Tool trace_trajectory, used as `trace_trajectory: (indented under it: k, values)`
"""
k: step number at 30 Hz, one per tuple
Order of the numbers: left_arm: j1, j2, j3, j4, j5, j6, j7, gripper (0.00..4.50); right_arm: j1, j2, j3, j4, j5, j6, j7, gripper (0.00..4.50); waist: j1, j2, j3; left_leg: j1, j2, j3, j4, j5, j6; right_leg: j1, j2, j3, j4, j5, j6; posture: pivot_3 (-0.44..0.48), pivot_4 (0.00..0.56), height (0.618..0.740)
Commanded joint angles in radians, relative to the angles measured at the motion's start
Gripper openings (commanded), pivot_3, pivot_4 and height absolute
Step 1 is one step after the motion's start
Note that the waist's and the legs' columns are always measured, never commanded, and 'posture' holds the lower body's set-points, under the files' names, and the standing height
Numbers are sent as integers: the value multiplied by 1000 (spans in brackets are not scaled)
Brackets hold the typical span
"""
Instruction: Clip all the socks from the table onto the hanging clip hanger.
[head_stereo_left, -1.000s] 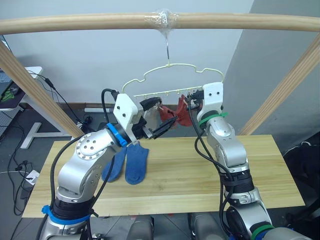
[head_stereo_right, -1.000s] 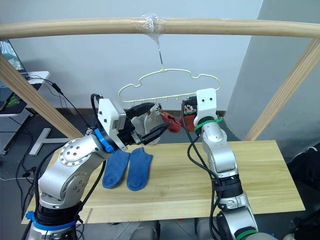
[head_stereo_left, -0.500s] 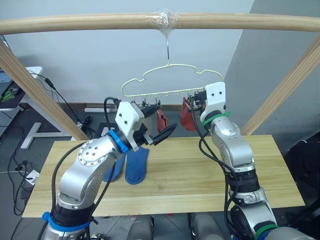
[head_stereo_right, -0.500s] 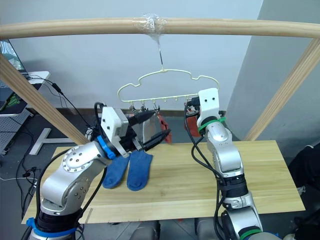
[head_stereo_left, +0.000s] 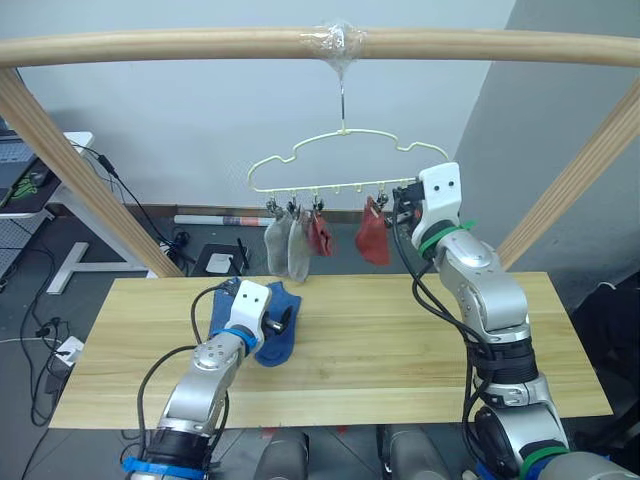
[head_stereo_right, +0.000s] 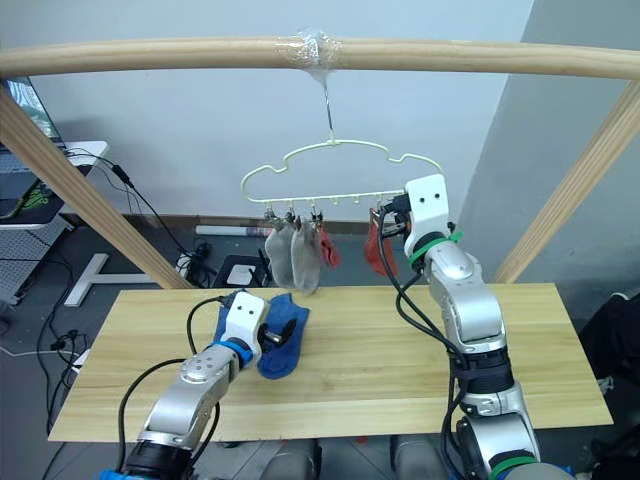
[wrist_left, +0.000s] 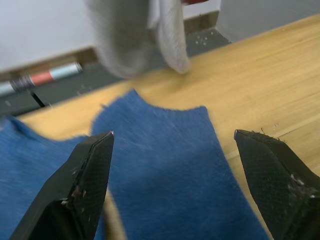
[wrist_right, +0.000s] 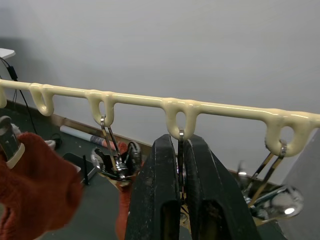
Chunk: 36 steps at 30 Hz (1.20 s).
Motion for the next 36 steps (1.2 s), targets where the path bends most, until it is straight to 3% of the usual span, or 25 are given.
trace_trajectory:
  k: [1,8,15,20,25,36]
  values:
    - [-38,-29,5,83,17,-28,10,3978,-6,-4,-11,-29,8,6,-3,11,0,0,0,0,0,0,0,0,0,0,0,0,0,0,0,68,193,740]
    - [-122,-76,40,230,48,-84,82,3978,12,-10,-12,-51,0,24,-13,11,0,0,0,0,0,0,1,0,0,0,0,0,0,0,0,47,194,740]
    - [-98,-89,36,252,42,6,56,3978,13,-3,-18,-58,2,37,-25,11,-3,0,0,0,0,0,0,0,0,1,0,0,0,0,0,31,195,740]
    - [-55,-79,31,234,33,63,9,2784,8,-9,-20,-54,3,36,-25,0,-4,1,-1,4,0,0,0,0,0,4,0,0,0,0,0,33,195,740]
    - [-44,-84,36,218,18,83,-21,2571,7,-14,-23,-52,7,43,-21,0,-4,1,-1,14,0,1,0,0,0,14,0,0,-2,-3,5,33,195,740]
    - [-26,-41,-54,106,55,-49,-147,1851,-57,-67,-88,-10,91,142,36,0,-2,1,0,15,0,1,-1,0,0,15,0,1,-2,-3,5,38,203,740]
